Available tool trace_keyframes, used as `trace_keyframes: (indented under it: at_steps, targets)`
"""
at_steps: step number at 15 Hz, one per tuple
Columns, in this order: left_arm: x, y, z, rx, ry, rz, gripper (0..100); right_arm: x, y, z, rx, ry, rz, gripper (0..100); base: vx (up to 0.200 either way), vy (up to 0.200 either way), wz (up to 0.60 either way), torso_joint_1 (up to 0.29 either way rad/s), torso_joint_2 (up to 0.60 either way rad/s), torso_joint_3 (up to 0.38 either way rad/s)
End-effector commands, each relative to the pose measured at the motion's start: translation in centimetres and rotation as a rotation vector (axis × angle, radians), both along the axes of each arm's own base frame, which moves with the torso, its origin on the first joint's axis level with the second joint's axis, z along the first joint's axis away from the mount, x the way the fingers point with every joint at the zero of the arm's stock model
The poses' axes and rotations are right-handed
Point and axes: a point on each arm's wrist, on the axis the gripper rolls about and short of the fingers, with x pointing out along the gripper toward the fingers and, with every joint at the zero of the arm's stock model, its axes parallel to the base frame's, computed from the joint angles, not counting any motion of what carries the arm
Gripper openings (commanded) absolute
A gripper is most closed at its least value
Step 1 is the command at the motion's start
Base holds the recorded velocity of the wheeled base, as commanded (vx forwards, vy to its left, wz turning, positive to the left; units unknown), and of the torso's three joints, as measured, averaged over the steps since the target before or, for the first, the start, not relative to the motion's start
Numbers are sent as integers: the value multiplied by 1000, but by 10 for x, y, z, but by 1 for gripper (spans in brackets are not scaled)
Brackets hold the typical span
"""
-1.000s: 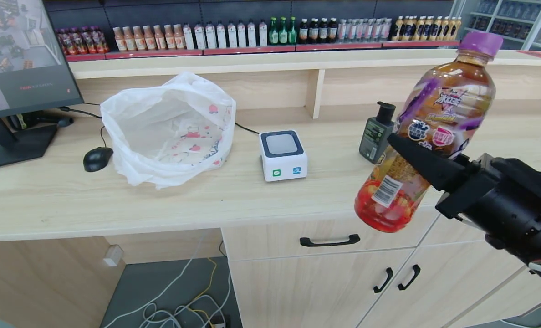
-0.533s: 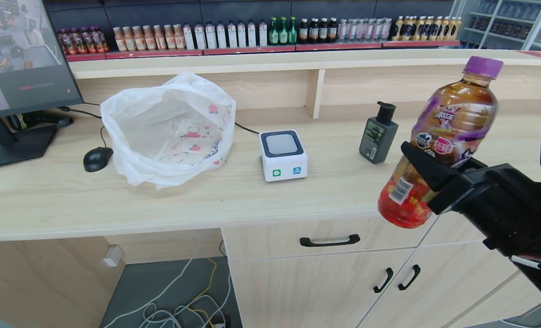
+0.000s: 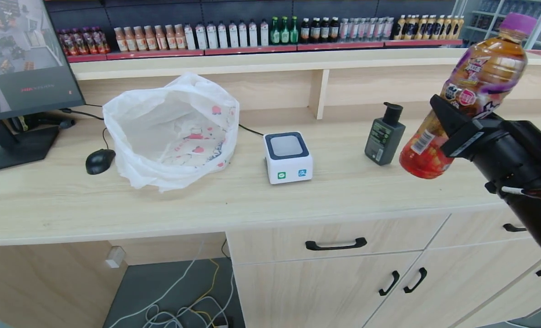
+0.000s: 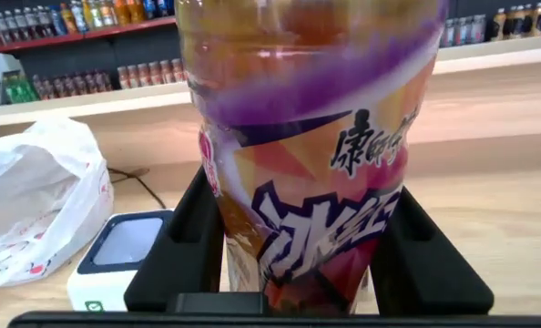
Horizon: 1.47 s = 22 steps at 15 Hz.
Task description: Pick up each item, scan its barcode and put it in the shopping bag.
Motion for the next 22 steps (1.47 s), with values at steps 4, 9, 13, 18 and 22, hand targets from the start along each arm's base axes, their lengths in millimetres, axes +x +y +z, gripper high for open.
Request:
trace_keyframes:
  at_steps: [4, 9, 13, 18, 22]
  targets:
    - [0, 0, 0, 0, 0, 1, 100, 7, 8, 1, -34, -18, 3, 0, 0, 200, 0, 5, 1, 2]
    - [0, 0, 0, -2, 0, 0, 100, 6, 8, 1, -45, -18, 12, 0, 0, 200, 0, 3, 2, 0]
    - [0, 0, 0, 0, 0, 1, 100, 11, 10, 0, -74, -19, -11, 0, 0, 150, 0, 2, 2, 2]
    - [0, 0, 0, 3, 0, 1, 100, 24, 15, 13, -159, -85, -60, 0, 0, 0, 0, 0, 0, 0]
    - [0, 0, 0, 3, 0, 1, 100, 46, 22, 24, -196, -139, -102, 0, 0, 0, 0, 0, 0, 0]
